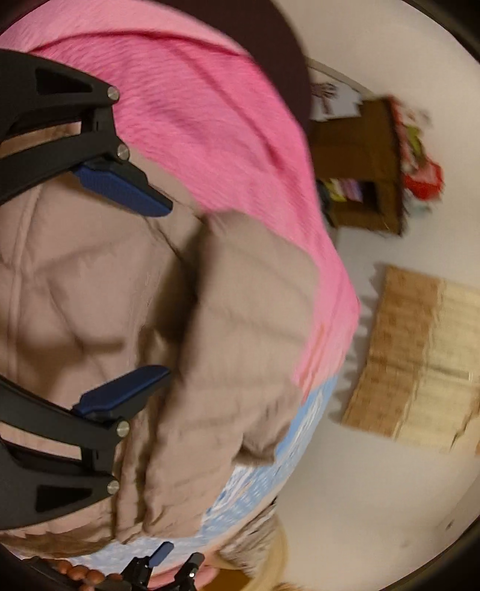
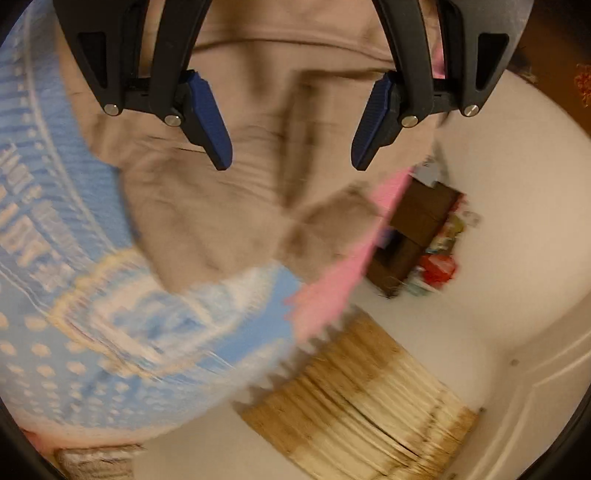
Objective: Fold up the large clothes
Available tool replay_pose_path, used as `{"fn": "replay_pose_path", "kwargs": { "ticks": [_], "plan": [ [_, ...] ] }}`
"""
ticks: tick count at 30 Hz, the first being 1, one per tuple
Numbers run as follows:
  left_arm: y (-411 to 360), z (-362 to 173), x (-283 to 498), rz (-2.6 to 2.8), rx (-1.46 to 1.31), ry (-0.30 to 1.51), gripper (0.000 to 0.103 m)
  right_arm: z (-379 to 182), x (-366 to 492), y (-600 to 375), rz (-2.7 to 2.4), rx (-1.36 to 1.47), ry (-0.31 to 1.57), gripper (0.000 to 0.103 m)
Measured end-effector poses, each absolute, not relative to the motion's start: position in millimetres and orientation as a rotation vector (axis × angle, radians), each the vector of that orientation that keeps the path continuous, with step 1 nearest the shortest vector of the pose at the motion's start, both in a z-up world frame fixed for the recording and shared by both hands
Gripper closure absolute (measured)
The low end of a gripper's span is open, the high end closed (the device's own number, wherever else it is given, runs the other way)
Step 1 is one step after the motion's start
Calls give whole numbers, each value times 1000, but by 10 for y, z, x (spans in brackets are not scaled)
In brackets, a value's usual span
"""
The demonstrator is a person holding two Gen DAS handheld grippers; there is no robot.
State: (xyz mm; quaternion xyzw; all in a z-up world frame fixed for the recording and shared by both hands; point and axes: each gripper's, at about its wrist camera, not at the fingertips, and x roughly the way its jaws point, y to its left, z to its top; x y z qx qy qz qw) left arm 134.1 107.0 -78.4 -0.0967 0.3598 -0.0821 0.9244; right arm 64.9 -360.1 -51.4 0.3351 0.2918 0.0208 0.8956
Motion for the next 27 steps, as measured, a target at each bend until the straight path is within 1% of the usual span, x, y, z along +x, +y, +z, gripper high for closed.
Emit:
{"fn": "replay_pose_path", "kwargs": {
  "ticks": [2, 5, 8, 9, 12, 14, 17, 19, 20, 21, 23, 27],
  "plan": [
    [1075, -922, 1333, -160, -223, 765, 19, -528, 851, -3381, 74, 635, 696, 35],
    [997, -948, 1273, -161, -205, 760, 19, -656, 1059, -3032, 45, 471, 763, 35],
    [895, -968, 1276, -162, -183, 771, 19, -1009, 1230, -2813, -18, 299, 861, 35],
    [877, -977, 1290, -163, -182, 786, 18, -1114, 1254, -2790, -29, 270, 843, 35],
    [864, -911, 1315, -189, -165, 828, 18, -1093, 1339, -2785, -46, 265, 879, 35],
    [934, -797, 1288, -237, -124, 854, 18, -976, 1282, -2778, -46, 259, 906, 35],
    [1218, -535, 985, -338, -80, 807, 18, -667, 822, -2923, 38, 335, 811, 35],
    [1436, -406, 693, -372, 3, 777, 18, -489, 318, -3076, 76, 367, 750, 35],
    [1548, -378, 543, -381, 34, 766, 15, -449, 41, -3154, 93, 381, 735, 34],
    [1635, -375, 423, -388, 48, 760, 12, -438, -183, -3219, 108, 394, 728, 33],
    [1854, -415, 102, -424, 58, 760, 7, -485, -615, -3339, 124, 433, 736, 27],
    [2071, -676, -305, -459, 59, 828, 6, -759, -1461, -3538, 95, 530, 803, 26]
  ]
}}
